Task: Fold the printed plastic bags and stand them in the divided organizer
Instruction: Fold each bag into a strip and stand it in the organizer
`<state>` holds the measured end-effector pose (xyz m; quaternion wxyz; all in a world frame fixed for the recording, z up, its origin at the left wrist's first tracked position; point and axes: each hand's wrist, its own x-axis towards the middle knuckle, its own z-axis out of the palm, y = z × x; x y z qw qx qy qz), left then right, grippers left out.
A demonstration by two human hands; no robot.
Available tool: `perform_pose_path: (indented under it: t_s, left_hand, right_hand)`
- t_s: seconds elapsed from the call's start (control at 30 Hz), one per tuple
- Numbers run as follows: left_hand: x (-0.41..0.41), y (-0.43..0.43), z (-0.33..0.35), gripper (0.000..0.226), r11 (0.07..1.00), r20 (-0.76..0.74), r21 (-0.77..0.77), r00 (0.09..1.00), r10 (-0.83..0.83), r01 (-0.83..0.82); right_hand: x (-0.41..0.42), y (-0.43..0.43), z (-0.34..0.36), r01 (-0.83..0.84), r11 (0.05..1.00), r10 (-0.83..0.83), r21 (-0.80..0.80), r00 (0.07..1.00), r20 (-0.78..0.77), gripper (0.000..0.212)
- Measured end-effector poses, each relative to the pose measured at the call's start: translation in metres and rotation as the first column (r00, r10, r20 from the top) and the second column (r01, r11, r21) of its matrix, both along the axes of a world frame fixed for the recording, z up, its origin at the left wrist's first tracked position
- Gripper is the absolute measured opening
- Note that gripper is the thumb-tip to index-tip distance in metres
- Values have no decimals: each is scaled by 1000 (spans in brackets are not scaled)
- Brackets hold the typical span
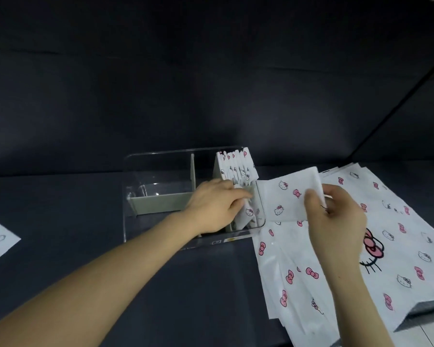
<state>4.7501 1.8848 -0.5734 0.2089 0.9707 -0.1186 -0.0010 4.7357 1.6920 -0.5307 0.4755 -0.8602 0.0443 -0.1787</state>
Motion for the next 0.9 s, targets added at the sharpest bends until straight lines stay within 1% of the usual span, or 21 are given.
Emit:
perform_pose_path:
  t_s: [0.07, 0.17, 0.27, 0.33, 0.4, 0.43, 0.53, 0.57, 0.63, 0.7, 0.77, 0.83, 0.9]
  left_hand:
    - [0, 3, -2, 32, 999, -16, -36, 1000, 11, -11]
    - [-6, 14, -7, 30, 995, 20, -90, 999, 43, -41]
    - [-11, 22, -13, 28, 984, 42, -160, 995, 91, -83]
    - [-13, 22, -15, 26, 971, 38, -215, 993, 116, -105]
    - [-14, 19, -18, 25, 954, 28, -273, 990, 139, -126]
    - [-15, 18, -19, 26, 936, 11, -321, 988, 157, -145]
    - [-17, 16, -21, 29, 856, -59, -470, 975, 213, -215]
    - [-17, 16, -22, 32, 838, -74, -493, 971, 227, -233]
    - [-18, 15, -22, 37, 821, -89, -513, 967, 240, -251]
    - [-19, 15, -21, 40, 818, -98, -517, 966, 237, -253]
    - [-22, 17, -18, 41, 824, -108, -510, 969, 224, -247]
    - [-28, 26, -12, 40, 848, -89, -479, 974, 209, -226]
    - [-41, 41, -3, 38, 886, -27, -422, 980, 199, -191]
  right_hand:
    - [7, 7, -5, -50, 991, 56, -124, 998, 41, 10]
    - [16, 21, -17, -118, 942, 151, -314, 985, 80, 11]
    - [23, 40, -27, -192, 840, 267, -507, 960, 79, 16]
    - [25, 50, -39, -238, 783, 309, -574, 951, 28, 30]
    - [22, 56, -51, -343, 764, 333, -547, 935, -121, 39]
    - [19, 58, -54, -388, 769, 345, -507, 921, -182, 38]
    - [7, 59, -53, -490, 819, 417, -299, 866, -276, 32]
    - [3, 60, -51, -517, 823, 440, -235, 842, -313, 34]
    - [-2, 62, -48, -547, 818, 456, -178, 805, -380, 38]
    - [-5, 65, -50, -574, 795, 461, -196, 782, -419, 42]
    - [-7, 69, -53, -590, 773, 474, -233, 782, -404, 43]
    - [-8, 68, -55, -574, 776, 470, -260, 802, -368, 42]
    - [-9, 67, -56, -518, 789, 430, -331, 850, -306, 41]
